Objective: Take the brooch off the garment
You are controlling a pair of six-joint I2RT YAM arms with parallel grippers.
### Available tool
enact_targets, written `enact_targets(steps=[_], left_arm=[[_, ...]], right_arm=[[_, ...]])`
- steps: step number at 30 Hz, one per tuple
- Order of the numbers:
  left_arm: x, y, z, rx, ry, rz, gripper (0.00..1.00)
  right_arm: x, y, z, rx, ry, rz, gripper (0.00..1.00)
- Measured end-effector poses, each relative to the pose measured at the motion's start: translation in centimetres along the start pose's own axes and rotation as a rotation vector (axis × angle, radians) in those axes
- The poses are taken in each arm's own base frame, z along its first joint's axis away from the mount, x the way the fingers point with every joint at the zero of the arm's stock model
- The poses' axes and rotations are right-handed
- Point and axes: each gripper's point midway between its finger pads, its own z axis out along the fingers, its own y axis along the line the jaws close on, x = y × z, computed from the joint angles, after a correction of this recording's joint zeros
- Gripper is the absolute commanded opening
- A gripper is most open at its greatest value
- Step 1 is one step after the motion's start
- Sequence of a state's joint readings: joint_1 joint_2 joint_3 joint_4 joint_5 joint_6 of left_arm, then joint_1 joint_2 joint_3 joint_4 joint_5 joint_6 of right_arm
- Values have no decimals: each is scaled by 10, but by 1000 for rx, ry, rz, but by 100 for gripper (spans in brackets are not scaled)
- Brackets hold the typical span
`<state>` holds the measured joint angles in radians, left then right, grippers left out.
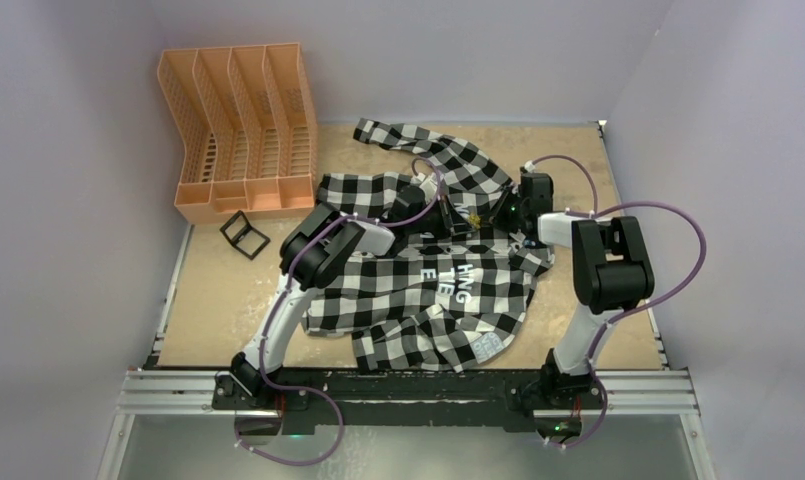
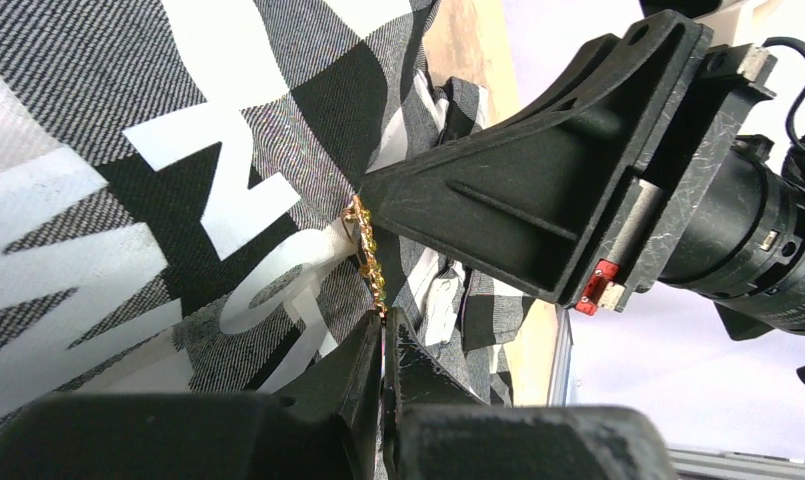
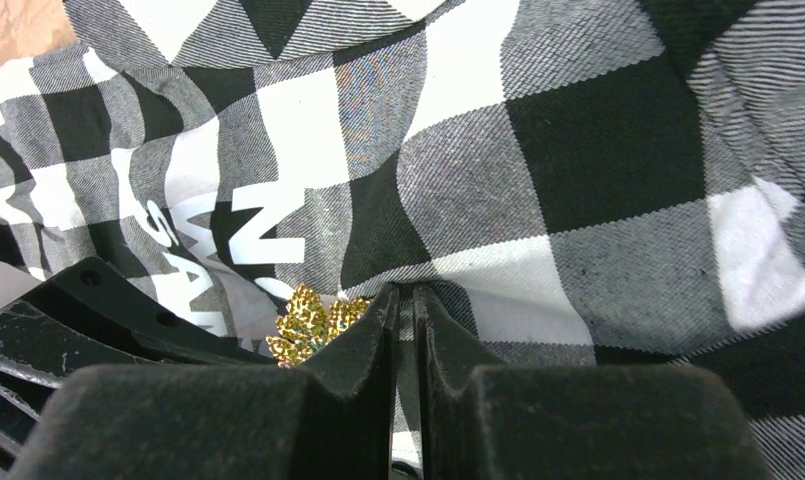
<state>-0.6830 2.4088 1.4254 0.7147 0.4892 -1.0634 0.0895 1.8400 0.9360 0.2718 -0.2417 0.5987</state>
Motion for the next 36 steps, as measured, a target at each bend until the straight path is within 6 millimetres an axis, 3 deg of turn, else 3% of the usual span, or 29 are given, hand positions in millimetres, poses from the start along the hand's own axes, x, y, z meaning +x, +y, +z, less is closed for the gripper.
enact_targets(steps=[6,11,24,36], left_arm=[[-1,0,-2,9,9,-2,0],[-2,0,-3,15,16,-5,0],[-1,-5,-2,59,21,-51,0],[-3,-3,-5,80,15,-95,0]], right_arm=[[-13,6,-17,16,-50,-11,21],[-21,18,-30,-20,-88,-19,34],[18,24,-22,-136,27,75,40],[24,24,-14,-170,50,134,48]])
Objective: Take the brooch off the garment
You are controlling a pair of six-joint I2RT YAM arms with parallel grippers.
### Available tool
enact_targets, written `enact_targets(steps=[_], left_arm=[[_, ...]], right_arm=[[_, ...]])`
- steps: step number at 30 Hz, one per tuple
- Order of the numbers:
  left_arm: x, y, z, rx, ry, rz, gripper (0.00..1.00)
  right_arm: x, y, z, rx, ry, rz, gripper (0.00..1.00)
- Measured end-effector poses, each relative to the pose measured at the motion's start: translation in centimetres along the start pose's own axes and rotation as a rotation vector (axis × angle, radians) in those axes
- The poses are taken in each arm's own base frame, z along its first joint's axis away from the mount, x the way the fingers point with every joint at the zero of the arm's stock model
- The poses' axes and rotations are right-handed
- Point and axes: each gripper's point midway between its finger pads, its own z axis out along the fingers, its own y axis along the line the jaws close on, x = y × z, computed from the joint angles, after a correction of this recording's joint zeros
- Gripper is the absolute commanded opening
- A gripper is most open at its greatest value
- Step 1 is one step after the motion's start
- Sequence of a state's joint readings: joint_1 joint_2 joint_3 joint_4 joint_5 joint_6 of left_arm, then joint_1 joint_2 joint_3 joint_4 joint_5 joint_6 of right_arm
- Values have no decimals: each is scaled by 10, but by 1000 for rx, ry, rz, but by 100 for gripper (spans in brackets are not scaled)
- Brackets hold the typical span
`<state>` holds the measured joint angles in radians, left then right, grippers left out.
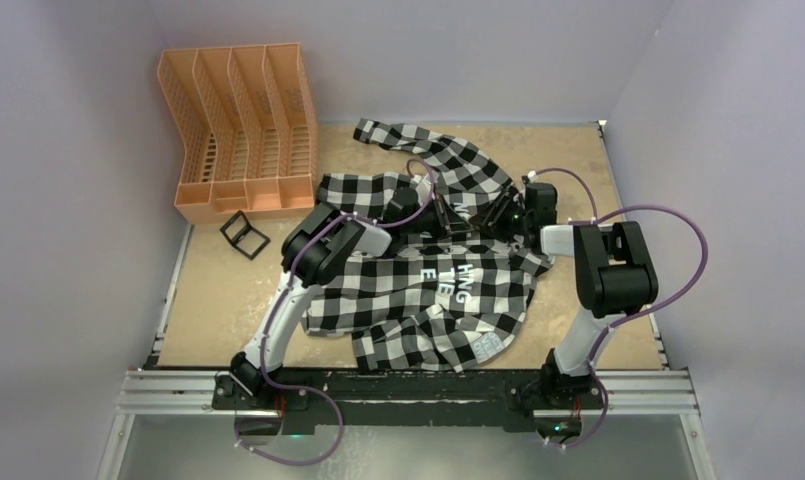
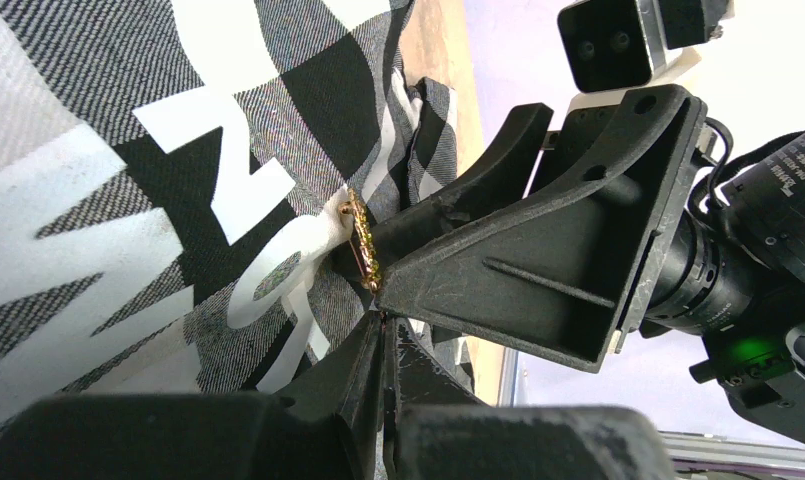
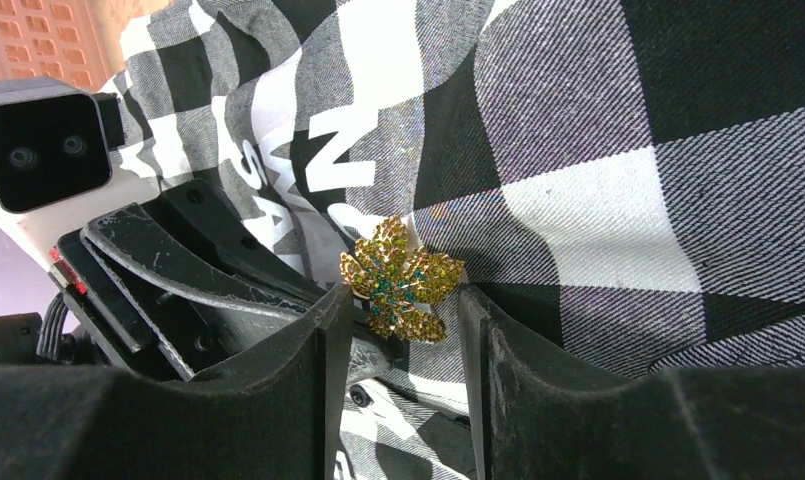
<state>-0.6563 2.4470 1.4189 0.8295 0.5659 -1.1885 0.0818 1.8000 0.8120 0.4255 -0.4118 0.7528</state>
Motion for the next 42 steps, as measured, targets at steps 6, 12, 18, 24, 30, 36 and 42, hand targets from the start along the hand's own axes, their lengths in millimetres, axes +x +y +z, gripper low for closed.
enact_targets(steps=[6,12,18,24,30,36,42], left_arm=[[-1,-3,-1,17,-9,-19,0],[-1,-5,-1,46,-15,-40,0],[0,-4,-2,56,-17,-48,0],[0,-4,-3,58,-18,-41,6],[4,12,-3,4,-6,3,16],[0,18,-7,-86,3,108,28],[-14,17,-17,-192,-6,285,37]], right_arm=[[-1,-3,-1,1,-5,15,49],[-1,-1,-3,-27,-6,23,47],[1,2,-3,-49,3,28,43],[1,5,-4,-64,5,26,40],[3,7,-5,-78,17,26,40],[5,9,-5,-88,28,26,39],[6,9,-5,-90,31,28,40]])
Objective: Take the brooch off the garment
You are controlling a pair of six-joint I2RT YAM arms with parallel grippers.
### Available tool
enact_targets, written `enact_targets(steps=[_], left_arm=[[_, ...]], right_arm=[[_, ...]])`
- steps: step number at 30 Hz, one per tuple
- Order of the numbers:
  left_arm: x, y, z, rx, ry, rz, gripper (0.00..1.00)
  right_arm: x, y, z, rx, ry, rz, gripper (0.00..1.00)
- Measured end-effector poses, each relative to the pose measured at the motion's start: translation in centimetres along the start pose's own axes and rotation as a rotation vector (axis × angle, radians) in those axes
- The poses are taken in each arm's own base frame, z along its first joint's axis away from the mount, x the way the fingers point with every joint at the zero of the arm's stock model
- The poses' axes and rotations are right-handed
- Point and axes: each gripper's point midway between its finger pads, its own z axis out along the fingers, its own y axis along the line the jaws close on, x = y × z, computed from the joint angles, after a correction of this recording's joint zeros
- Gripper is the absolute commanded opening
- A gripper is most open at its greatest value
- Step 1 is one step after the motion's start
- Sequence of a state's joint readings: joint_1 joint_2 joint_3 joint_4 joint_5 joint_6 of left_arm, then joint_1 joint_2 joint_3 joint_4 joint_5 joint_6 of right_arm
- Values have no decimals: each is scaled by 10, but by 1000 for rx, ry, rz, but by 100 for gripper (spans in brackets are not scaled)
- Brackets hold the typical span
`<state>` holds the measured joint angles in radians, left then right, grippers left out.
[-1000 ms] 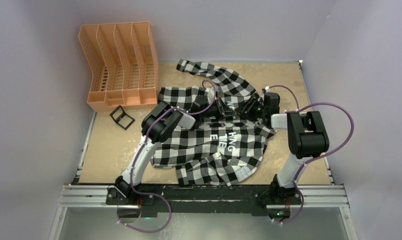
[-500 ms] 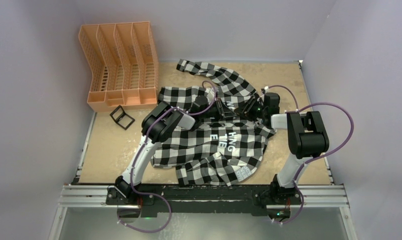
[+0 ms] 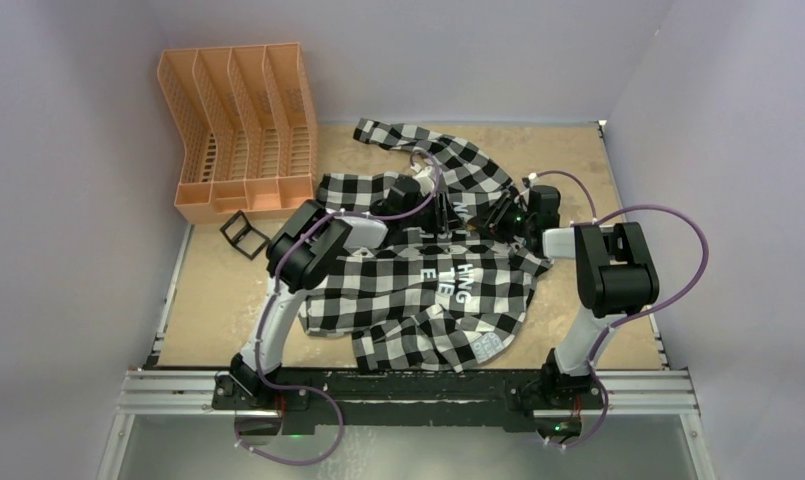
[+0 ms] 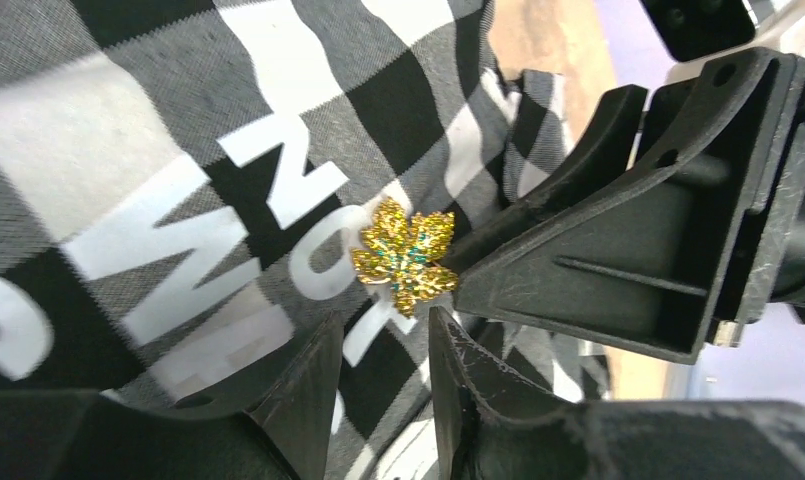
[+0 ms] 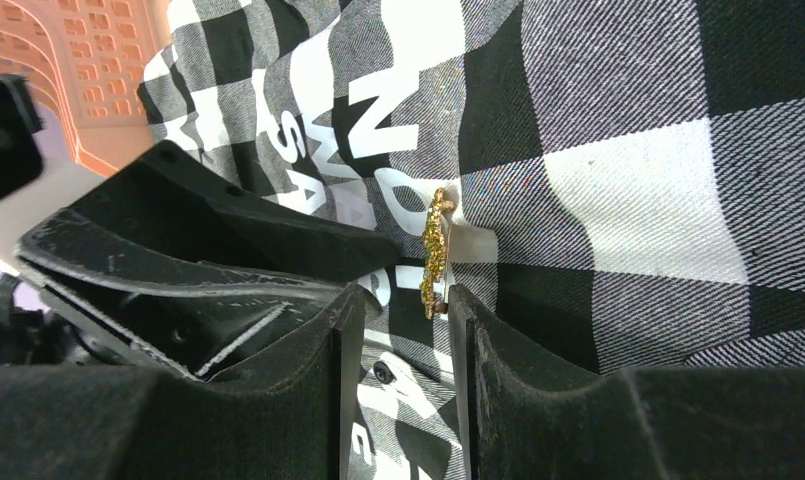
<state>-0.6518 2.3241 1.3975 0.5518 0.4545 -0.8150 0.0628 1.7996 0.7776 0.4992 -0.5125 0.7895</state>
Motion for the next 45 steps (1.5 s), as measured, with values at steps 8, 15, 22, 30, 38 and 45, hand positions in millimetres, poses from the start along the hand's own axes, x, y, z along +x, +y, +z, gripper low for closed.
enact_targets(steps=[8,15,22,30,38,45], left_arm=[[-21,10,-13,-98,-25,294,46],[-13,16,-20,-122,-1,570,57],[14,1,-13,-95,24,838,57],[8,0,-12,-102,-26,1003,55],[-10,-12,-9,-106,-110,1085,54],[-8,-22,-6,-72,-126,1124,54]], right_arm=[[1,0,0,0,2,1,40],[1,0,0,-1,3,0,40],[1,0,0,0,4,2,40],[1,0,0,5,10,6,40],[0,1,0,3,9,5,40],[0,1,0,1,9,7,40]])
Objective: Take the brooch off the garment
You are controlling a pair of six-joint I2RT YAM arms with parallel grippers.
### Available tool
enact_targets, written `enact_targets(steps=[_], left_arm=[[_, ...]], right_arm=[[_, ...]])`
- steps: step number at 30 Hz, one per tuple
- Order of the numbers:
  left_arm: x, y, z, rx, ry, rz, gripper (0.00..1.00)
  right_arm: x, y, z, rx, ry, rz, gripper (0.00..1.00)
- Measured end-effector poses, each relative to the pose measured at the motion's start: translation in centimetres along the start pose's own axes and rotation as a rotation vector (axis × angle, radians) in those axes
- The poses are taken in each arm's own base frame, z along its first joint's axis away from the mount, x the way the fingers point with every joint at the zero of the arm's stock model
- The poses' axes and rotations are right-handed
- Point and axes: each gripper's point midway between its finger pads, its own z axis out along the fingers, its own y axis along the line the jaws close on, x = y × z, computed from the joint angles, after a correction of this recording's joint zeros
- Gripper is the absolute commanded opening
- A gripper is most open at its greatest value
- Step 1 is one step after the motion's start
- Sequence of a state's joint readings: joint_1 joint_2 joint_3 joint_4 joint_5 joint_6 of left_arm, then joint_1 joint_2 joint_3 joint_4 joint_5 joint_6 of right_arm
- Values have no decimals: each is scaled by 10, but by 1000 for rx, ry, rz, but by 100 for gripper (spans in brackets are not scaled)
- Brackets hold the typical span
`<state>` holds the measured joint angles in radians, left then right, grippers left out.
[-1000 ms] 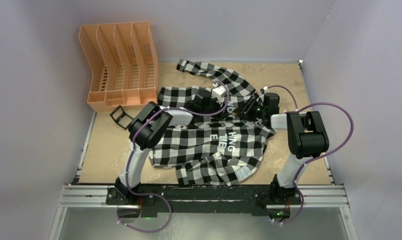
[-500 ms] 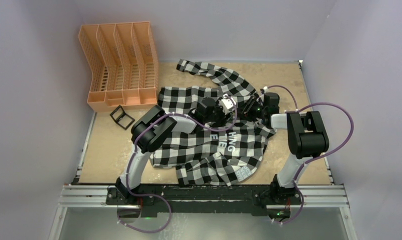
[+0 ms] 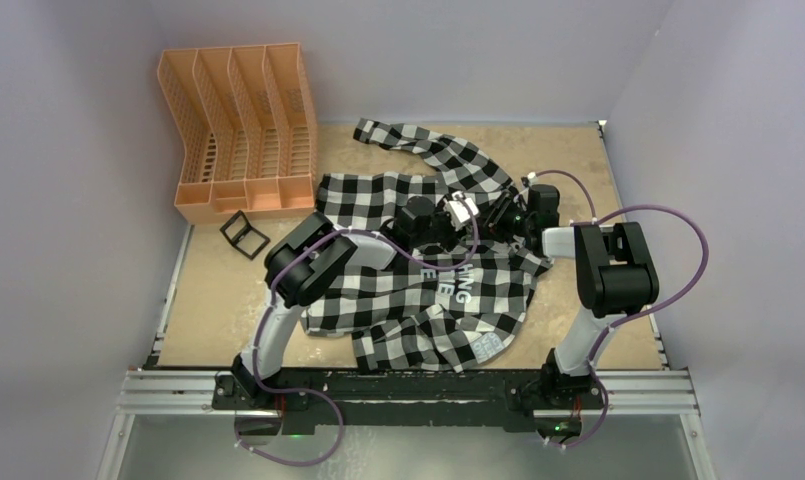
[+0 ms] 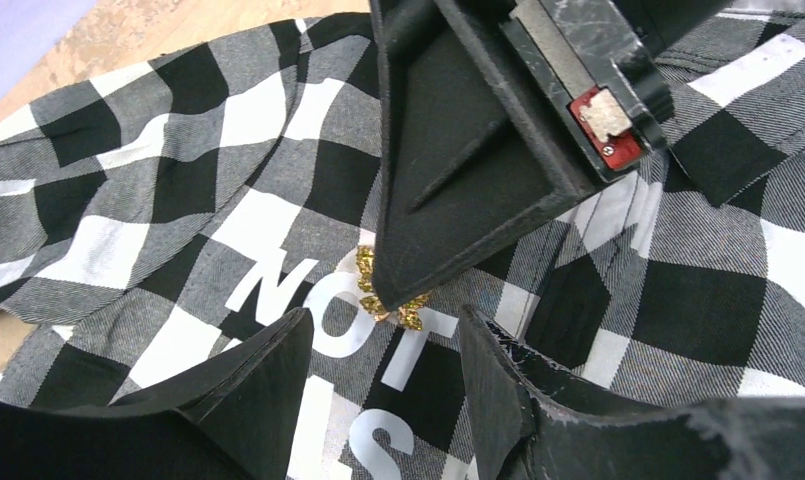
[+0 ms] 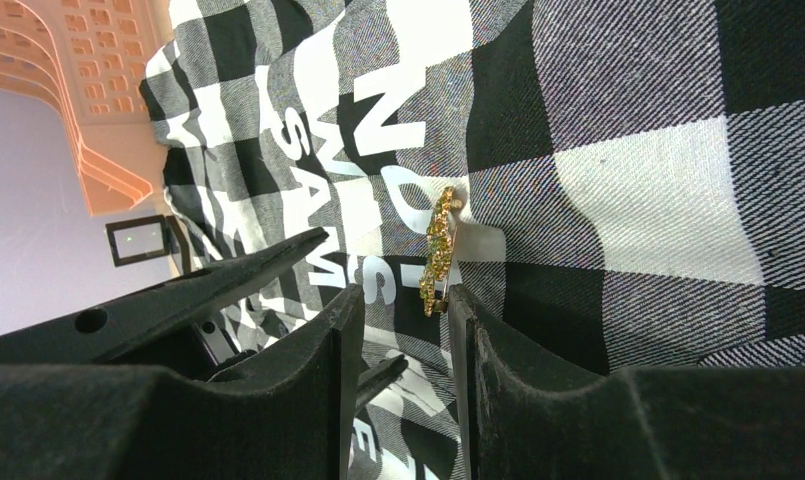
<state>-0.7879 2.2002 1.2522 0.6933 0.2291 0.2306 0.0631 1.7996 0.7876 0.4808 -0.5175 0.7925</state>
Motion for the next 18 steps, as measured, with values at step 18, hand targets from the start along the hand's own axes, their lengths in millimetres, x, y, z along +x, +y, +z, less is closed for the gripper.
enact_targets(steps=[18], left_arm=[[25,-5,6,2,43,94,50]], right_arm=[[-2,2,0,-6,-3,4,40]])
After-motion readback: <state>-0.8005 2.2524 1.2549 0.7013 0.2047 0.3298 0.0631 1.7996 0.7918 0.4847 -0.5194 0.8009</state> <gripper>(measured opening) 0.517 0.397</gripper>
